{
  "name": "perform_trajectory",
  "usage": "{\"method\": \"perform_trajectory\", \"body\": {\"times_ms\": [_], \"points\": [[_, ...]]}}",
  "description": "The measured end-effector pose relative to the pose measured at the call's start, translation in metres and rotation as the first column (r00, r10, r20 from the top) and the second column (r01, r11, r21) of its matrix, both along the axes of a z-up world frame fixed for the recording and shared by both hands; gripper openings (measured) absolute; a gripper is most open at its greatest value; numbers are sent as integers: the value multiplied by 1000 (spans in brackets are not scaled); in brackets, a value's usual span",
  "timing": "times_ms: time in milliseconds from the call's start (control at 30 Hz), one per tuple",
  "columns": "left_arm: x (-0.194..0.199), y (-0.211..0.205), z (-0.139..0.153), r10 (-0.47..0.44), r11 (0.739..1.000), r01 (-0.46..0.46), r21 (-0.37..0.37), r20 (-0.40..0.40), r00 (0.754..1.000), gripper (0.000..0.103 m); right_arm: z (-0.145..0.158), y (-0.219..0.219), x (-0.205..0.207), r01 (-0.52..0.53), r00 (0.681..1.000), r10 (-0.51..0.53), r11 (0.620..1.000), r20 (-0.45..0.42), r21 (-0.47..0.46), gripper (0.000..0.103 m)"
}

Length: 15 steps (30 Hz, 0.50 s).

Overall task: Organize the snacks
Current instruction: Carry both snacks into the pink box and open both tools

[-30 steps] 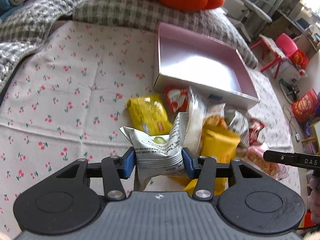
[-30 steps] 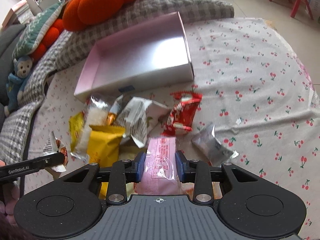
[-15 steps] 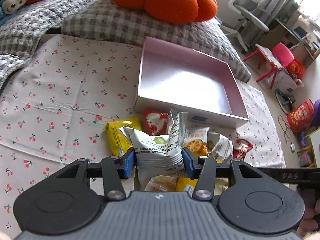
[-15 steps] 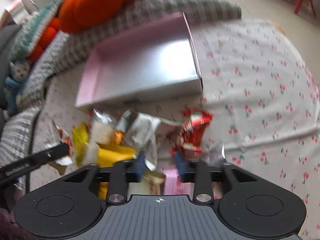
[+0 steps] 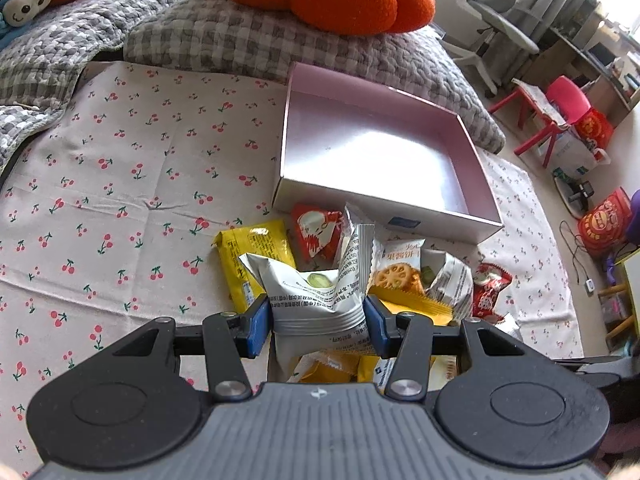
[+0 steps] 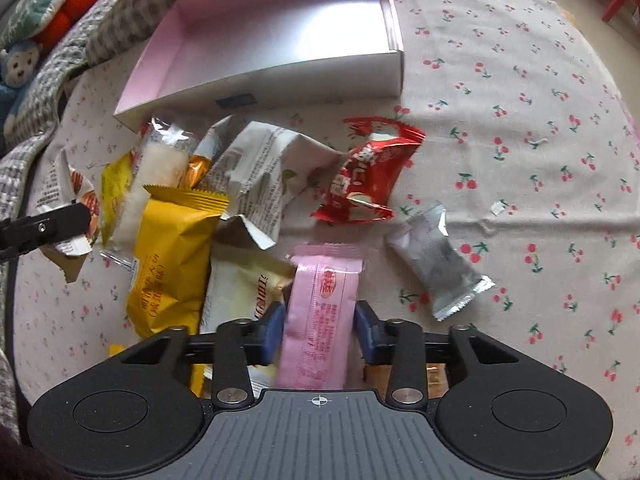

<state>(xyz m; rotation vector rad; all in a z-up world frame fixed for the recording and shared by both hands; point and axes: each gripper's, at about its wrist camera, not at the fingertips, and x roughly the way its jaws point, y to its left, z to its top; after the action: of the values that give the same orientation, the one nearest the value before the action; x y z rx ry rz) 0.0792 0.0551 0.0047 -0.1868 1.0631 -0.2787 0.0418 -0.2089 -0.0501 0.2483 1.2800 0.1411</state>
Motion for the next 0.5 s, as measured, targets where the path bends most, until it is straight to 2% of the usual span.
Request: {"method": "perform_trajectory", "body": {"times_ms": [167,367,433,467,500], "points": [[3,-1,9,19,999,-18,-33,35,999,46,17,-4,-7,7,997,-6,1000,77,-13,31],[13,-11,22,35,998,-32,-46,82,996,46,50,-22,0,103,981,-109,994,158,46,30],[20,-14,25,52,997,-46,-55,99,994,46,61,-25,7,135,969,-147,988,197,74,21],[24,-15,26,61,997,-55,-58,108,992,46,67,-27,12,150,964,-167,984,209,96,6],[27,-17,27,68,996,-61,-58,118,991,46,70,-28,15,164,959,-186,979,213,119,6]]}}
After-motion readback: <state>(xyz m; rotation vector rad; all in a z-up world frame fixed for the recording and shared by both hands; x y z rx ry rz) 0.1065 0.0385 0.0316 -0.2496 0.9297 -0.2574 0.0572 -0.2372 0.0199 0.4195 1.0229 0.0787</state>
